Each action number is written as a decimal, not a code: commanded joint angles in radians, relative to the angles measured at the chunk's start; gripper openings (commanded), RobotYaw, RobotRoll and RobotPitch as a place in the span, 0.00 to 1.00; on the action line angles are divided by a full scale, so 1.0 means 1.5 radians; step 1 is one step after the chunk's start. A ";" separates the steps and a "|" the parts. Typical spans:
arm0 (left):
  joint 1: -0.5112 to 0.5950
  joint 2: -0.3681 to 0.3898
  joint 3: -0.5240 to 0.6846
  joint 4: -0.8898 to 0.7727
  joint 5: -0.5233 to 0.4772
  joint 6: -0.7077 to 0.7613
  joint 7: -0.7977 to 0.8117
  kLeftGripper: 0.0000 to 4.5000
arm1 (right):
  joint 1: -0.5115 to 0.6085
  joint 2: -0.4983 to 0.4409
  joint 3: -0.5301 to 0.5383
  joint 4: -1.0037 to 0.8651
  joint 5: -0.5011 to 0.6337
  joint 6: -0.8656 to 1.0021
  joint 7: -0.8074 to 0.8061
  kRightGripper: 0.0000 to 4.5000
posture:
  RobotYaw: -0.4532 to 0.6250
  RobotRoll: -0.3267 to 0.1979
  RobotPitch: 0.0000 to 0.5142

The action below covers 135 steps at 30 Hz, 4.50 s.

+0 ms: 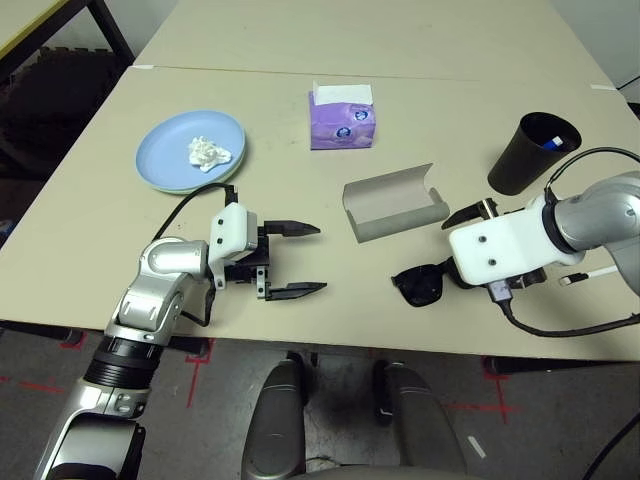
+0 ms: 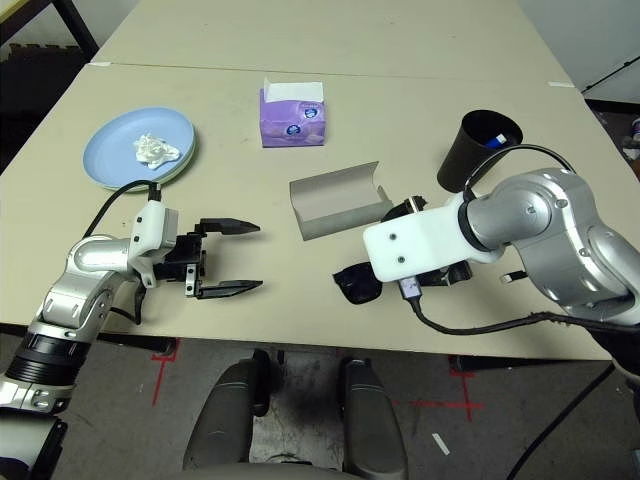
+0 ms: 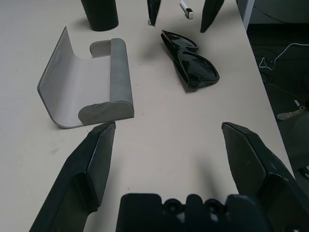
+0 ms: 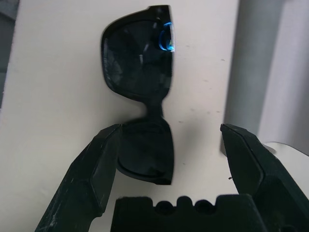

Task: Organize and tidy the items on the table.

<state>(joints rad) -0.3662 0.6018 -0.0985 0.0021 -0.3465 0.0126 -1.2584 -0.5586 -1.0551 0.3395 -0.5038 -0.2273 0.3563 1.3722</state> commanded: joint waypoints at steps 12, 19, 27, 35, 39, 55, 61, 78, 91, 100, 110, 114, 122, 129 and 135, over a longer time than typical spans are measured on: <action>0.019 0.003 -0.016 -0.034 0.008 0.012 0.018 1.00 | 0.013 0.033 0.044 -0.037 -0.062 0.042 -0.012 1.00 | 0.43 0.62 0.42; 0.020 0.002 -0.020 -0.034 0.012 0.009 0.028 1.00 | -0.022 0.053 0.065 0.003 -0.079 0.022 -0.001 1.00 | 0.44 0.62 0.40; 0.023 0.005 -0.019 -0.042 0.011 0.012 0.036 1.00 | -0.034 0.062 0.071 0.027 -0.090 0.007 0.015 1.00 | 0.45 0.62 0.41; 0.020 0.006 -0.020 -0.044 0.011 0.014 0.041 1.00 | -0.027 0.064 0.070 0.034 -0.098 0.001 0.020 1.00 | 0.45 0.62 0.40; 0.017 0.007 -0.021 -0.043 0.012 0.015 0.042 1.00 | -0.026 0.070 0.073 0.042 -0.106 -0.003 0.019 1.00 | 0.45 0.62 0.40; 0.016 0.009 -0.023 -0.042 0.013 0.015 0.043 1.00 | -0.027 0.101 0.087 0.071 -0.135 -0.019 0.013 1.00 | 0.45 0.62 0.40; 0.016 0.010 -0.023 -0.043 0.014 0.016 0.044 1.00 | -0.027 0.105 0.087 0.084 -0.141 -0.034 0.009 1.00 | 0.45 0.62 0.40; 0.015 0.011 -0.023 -0.048 0.015 0.020 0.046 1.00 | -0.029 0.118 0.089 0.108 -0.151 -0.056 0.003 1.00 | 0.45 0.62 0.40; 0.012 0.009 -0.024 -0.045 0.017 0.022 0.045 1.00 | -0.031 0.118 0.084 0.111 -0.153 -0.069 0.011 1.00 | 0.45 0.62 0.39; 0.011 0.009 -0.023 -0.045 0.018 0.022 0.046 1.00 | -0.034 0.118 0.083 0.122 -0.152 -0.088 0.017 0.37 | 0.45 0.62 0.39; 0.004 0.007 -0.025 -0.038 0.020 0.020 0.044 1.00 | -0.050 0.122 0.077 0.137 -0.149 -0.099 0.018 0.17 | 0.44 0.62 0.38; 0.002 0.006 -0.026 -0.034 0.020 0.019 0.043 1.00 | -0.067 0.122 0.073 0.149 -0.144 -0.104 0.020 0.16 | 0.44 0.62 0.38; -0.001 0.007 -0.027 -0.028 0.019 0.017 0.039 1.00 | -0.119 0.118 0.059 0.169 -0.093 -0.086 0.060 0.12 | 0.43 0.62 0.37; -0.004 0.009 -0.028 -0.019 0.020 0.013 0.032 1.00 | -0.216 0.084 0.032 0.204 0.051 -0.059 0.161 0.12 | 0.43 0.62 0.36; -0.012 0.008 -0.029 -0.011 0.022 0.011 0.027 1.00 | -0.294 0.093 0.046 0.313 0.044 -0.111 0.151 0.12 | 0.42 0.62 0.35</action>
<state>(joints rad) -0.3830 0.6099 -0.1277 -0.0206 -0.3247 0.0376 -1.2048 -0.9819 -0.9256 0.4090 -0.0704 -0.1525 0.2197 1.6031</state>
